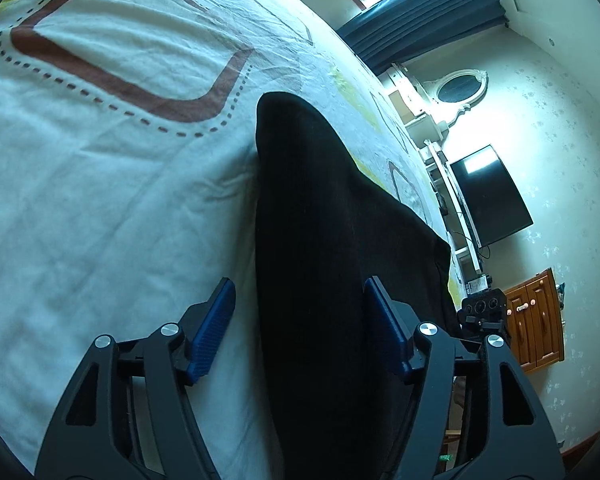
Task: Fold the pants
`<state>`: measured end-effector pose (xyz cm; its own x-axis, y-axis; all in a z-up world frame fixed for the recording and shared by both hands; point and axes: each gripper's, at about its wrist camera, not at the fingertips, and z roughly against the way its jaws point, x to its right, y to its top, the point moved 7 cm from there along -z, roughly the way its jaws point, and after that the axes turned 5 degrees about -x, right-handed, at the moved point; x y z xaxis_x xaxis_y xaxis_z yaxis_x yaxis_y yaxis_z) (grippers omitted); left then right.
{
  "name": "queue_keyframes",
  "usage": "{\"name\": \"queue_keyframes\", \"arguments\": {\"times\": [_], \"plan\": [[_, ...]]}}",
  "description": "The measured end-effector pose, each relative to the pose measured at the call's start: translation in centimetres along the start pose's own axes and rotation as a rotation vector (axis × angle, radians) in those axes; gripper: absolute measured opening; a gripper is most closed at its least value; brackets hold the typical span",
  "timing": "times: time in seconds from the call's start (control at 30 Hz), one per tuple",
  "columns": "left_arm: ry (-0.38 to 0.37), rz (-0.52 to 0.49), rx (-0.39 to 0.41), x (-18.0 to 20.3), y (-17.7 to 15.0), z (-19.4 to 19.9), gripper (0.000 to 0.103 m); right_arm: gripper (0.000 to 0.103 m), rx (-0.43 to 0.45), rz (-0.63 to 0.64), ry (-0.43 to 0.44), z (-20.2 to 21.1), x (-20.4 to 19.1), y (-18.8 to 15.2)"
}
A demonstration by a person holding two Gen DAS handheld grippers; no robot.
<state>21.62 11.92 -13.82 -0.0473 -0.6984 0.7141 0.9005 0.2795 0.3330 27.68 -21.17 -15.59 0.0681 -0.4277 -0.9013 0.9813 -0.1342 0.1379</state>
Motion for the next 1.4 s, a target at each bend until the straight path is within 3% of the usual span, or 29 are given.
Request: {"name": "queue_keyframes", "arguments": {"times": [0.13, 0.3, 0.43, 0.53, 0.77, 0.8, 0.87, 0.93, 1.0, 1.07, 1.13, 1.4], "plan": [[0.001, 0.018, 0.002, 0.4, -2.5, 1.3, 0.074, 0.073, -0.019, 0.010, 0.016, -0.3, -0.9, -2.1], [0.017, -0.014, 0.007, 1.6, -5.0, 1.4, 0.083, 0.075, 0.019, 0.005, 0.011, -0.4, -1.0, -2.4], [-0.023, -0.007, 0.006, 2.3, -5.9, 1.1, 0.089, 0.075, 0.031, 0.008, 0.003, -0.4, -1.2, -2.5], [-0.079, -0.005, -0.022, 3.3, -6.6, 0.7, 0.092, 0.075, 0.043, 0.015, -0.002, -0.5, -1.2, -2.6], [-0.044, -0.004, -0.006, 3.5, -7.0, 0.1, 0.093, 0.075, 0.059, 0.023, -0.010, -0.6, -1.3, -3.0], [-0.023, -0.012, -0.018, 3.5, -7.0, -0.2, 0.092, 0.075, 0.060, 0.023, -0.011, -0.7, -1.4, -3.1], [0.054, -0.048, -0.031, 3.3, -7.1, -0.8, 0.079, 0.075, 0.060, 0.022, -0.014, -0.8, -1.4, -3.2], [0.100, -0.086, -0.032, 3.5, -7.3, -1.1, 0.073, 0.075, 0.063, 0.024, -0.024, -0.8, -1.5, -3.2], [0.117, -0.096, -0.027, 3.5, -7.3, -1.1, 0.069, 0.072, 0.063, 0.033, -0.051, -1.1, -1.6, -3.4], [0.132, -0.102, -0.026, 3.5, -7.3, -1.1, 0.064, 0.059, 0.051, 0.032, -0.122, -1.7, -1.5, -3.7], [0.138, -0.098, -0.026, 3.4, -7.3, -1.0, 0.058, 0.051, 0.059, 0.017, -0.128, -1.6, -1.3, -3.7], [0.152, -0.078, -0.026, 3.4, -6.8, -0.6, 0.050, 0.046, 0.091, -0.010, -0.139, -1.3, -1.4, -3.7]]}}
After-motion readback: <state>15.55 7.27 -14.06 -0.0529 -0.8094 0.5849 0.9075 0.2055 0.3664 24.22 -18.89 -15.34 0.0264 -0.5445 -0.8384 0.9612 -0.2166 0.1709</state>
